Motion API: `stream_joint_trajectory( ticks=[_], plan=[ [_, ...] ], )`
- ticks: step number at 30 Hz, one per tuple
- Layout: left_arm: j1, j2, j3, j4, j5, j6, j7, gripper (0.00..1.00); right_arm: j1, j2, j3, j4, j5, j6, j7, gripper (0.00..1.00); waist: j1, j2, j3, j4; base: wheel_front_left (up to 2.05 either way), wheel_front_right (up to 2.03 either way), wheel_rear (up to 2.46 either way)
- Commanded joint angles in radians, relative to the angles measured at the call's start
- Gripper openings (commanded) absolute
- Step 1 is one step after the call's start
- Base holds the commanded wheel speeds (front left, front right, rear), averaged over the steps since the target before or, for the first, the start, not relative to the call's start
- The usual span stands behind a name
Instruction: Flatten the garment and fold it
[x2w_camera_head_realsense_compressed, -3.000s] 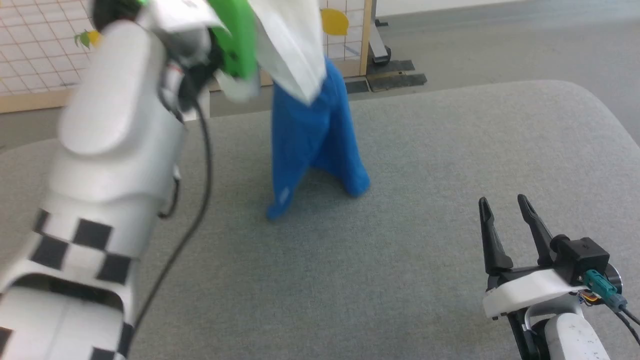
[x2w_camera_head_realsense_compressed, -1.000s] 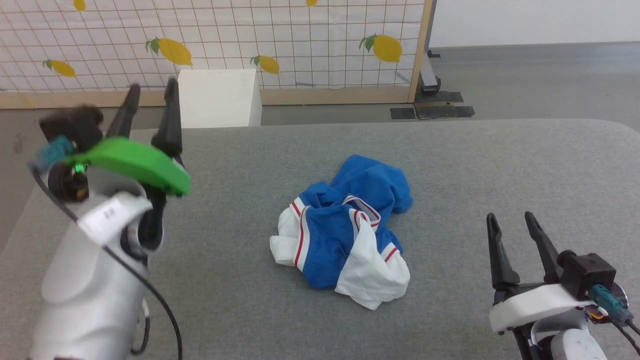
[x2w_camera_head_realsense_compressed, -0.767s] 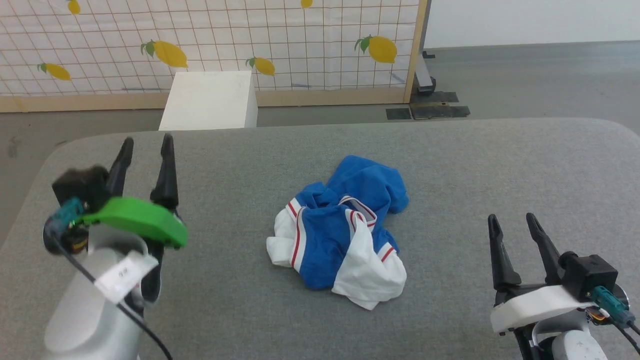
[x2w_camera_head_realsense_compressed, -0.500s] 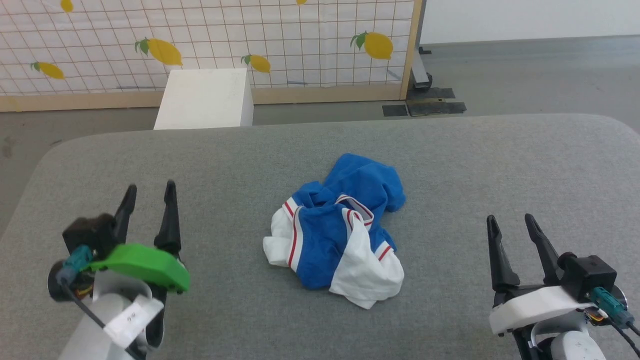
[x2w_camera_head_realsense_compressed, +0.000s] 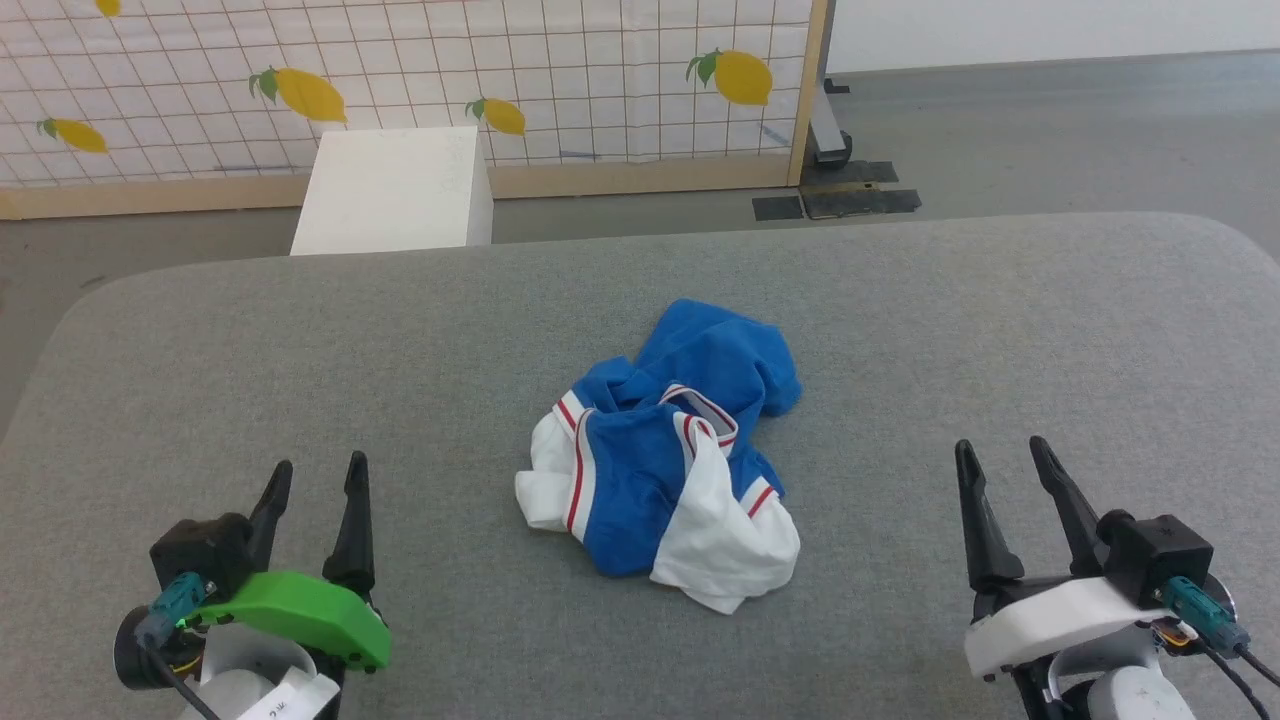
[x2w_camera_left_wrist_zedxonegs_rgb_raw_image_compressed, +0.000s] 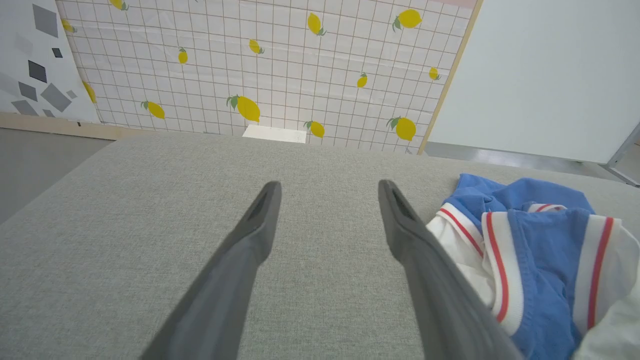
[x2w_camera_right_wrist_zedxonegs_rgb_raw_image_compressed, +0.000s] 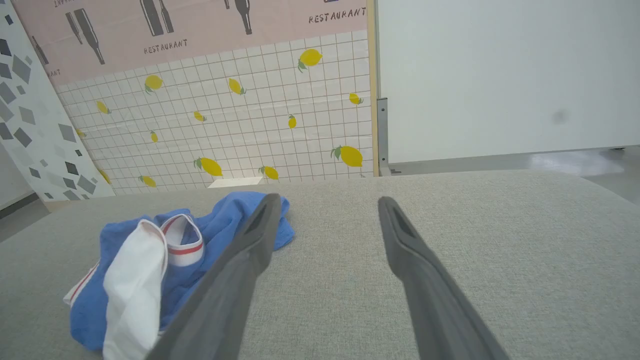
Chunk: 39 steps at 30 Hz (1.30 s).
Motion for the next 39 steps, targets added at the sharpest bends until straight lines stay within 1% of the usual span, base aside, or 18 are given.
stream_joint_trajectory(
  ticks=[1,4,6,8,10,12,22,26,32,36,39],
  plan=[
    [0.015,-0.001,-0.003,-0.002,0.008,-0.007,-0.008,1.00,0.013,0.000,0.002,0.006,0.007,-0.001,-0.005,1.00,0.0000,-0.0001,-0.001,0.002,0.00,0.00,0.00],
    [0.017,-0.003,-0.006,-0.002,0.004,-0.012,-0.008,1.00,0.011,0.000,0.010,0.014,0.002,-0.001,0.000,1.00,0.0000,-0.0001,-0.002,0.005,0.00,0.00,0.00],
    [0.020,-0.006,-0.004,-0.005,-0.002,-0.013,-0.008,1.00,0.003,0.000,0.023,0.019,-0.002,-0.001,0.028,1.00,0.0000,-0.0001,-0.002,0.007,0.00,0.00,0.00],
    [0.019,-0.008,-0.001,-0.009,-0.006,-0.014,-0.008,1.00,-0.016,0.000,0.038,0.015,-0.008,-0.001,0.074,1.00,0.0000,-0.0001,0.001,0.010,0.00,0.00,0.00],
    [0.019,-0.008,0.001,-0.013,-0.007,-0.013,-0.008,1.00,-0.041,0.000,0.063,0.015,-0.009,-0.001,0.150,1.00,0.0000,-0.0001,0.003,0.012,0.00,0.00,0.00],
    [0.019,-0.009,0.004,-0.017,-0.010,-0.011,-0.008,1.00,-0.077,0.000,0.095,0.014,-0.013,-0.001,0.234,1.00,0.0000,-0.0001,0.007,0.014,0.00,0.00,0.00],
    [0.014,-0.002,0.005,-0.058,-0.013,0.003,0.000,1.00,-0.292,-0.002,0.256,0.098,0.001,-0.001,0.781,1.00,0.0000,-0.0001,0.056,0.040,0.00,0.00,0.00],
    [0.003,0.006,0.001,-0.073,-0.007,0.005,0.006,1.00,-0.363,-0.012,0.322,0.130,0.001,-0.001,0.945,1.00,0.0000,-0.0001,0.087,0.055,0.00,0.00,0.00],
    [-0.020,0.014,-0.012,-0.088,0.014,0.014,0.012,1.00,-0.429,-0.038,0.426,0.187,0.011,-0.001,1.103,1.00,0.0000,-0.0001,0.129,0.076,0.00,0.00,0.00],
    [-0.034,0.016,-0.020,-0.090,0.022,0.014,0.013,1.00,-0.445,-0.052,0.496,0.220,0.034,-0.001,1.165,1.00,0.0000,-0.0001,0.149,0.088,0.00,0.00,0.00],
    [-0.045,0.014,-0.023,-0.090,0.022,0.012,0.012,1.00,-0.446,-0.059,0.538,0.236,0.049,-0.001,1.178,1.00,0.0000,-0.0001,0.162,0.096,0.00,0.00,0.00]
  ],
)
